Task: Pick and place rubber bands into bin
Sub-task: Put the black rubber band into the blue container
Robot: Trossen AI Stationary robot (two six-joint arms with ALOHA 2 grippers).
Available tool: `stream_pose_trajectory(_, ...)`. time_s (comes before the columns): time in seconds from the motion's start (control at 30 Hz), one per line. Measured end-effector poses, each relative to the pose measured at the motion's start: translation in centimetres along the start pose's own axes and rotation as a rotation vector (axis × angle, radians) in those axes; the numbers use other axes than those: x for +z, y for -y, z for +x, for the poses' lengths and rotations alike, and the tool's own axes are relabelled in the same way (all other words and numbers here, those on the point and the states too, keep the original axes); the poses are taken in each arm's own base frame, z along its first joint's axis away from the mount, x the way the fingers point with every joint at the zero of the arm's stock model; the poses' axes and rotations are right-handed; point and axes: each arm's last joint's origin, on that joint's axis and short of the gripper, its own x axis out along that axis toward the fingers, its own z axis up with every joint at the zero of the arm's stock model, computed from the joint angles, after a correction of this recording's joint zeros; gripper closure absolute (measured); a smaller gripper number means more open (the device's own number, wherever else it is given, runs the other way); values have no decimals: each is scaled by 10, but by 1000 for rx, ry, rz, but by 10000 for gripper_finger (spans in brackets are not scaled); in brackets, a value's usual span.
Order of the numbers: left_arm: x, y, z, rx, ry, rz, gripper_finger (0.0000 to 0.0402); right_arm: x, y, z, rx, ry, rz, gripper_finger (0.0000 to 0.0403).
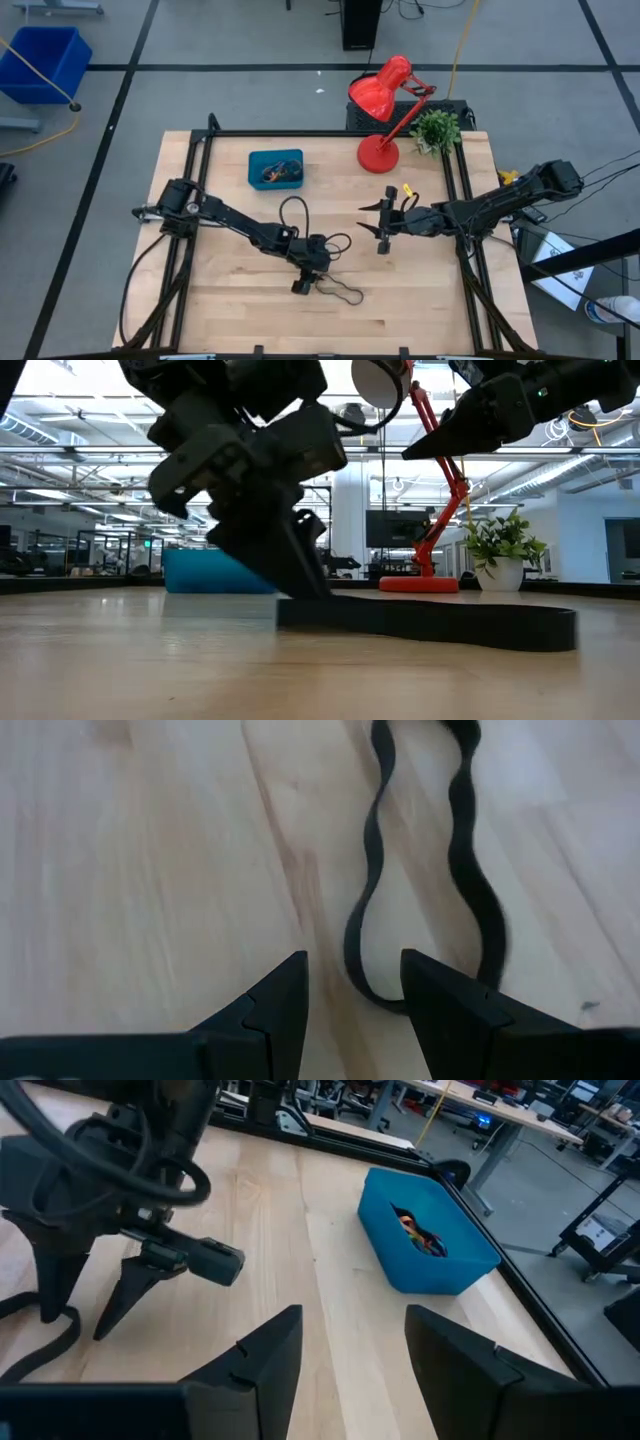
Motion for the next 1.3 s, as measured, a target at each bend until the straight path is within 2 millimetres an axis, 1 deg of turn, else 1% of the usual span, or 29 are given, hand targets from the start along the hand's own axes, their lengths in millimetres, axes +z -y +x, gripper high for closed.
stream_pose_trajectory(0.2, -3, 6, 1, 11, -31, 9, 234, 0, 0, 0, 0, -1, -1, 229)
stream_pose_trajectory(0.3, -3, 9, 2, 10, -32, 16, 247, 0, 0, 0, 0, -2, -3, 231)
stream_pose_trajectory(0.43, -5, 9, 4, 10, -36, 17, 292, -1, 0, 0, 1, -6, -6, 228)
stream_pose_trajectory(0.57, -5, 9, 5, 19, -36, 17, 353, -1, 0, 0, 1, -5, -6, 228)
stream_pose_trajectory(0.63, -3, 8, 1, 19, -34, 13, 385, -1, 0, 0, 1, -5, -6, 230)
stream_pose_trajectory(0.7, -1, 8, -5, 13, -34, 8, 391, -1, 0, 0, 1, -6, -7, 231)
stream_pose_trajectory(0.77, 4, 9, -20, 12, -32, 14, 391, 0, 0, 0, 1, -5, -6, 230)
stream_pose_trajectory(0.87, 16, 10, -51, 42, -8, 21, 395, 0, 0, 0, 0, -4, -5, 227)
stream_pose_trajectory(0.93, 21, 9, -76, 89, 0, 15, 395, 0, 0, 0, 0, -2, -4, 227)
stream_pose_trajectory(1.0, 29, 10, -103, 149, 49, 31, 395, 0, 0, 0, 0, -2, -4, 229)
stream_pose_trajectory(1.13, 37, 8, -160, 285, 139, 61, 396, 1, 0, 0, -1, 3, -2, 231)
stream_pose_trajectory(1.2, 36, 6, -185, 362, 168, 65, 395, 1, 0, 0, -1, 4, -23, 229)
stream_pose_trajectory(1.3, 33, -1, -217, 484, 202, 60, 397, 1, 0, 0, -1, 3, -97, 227)
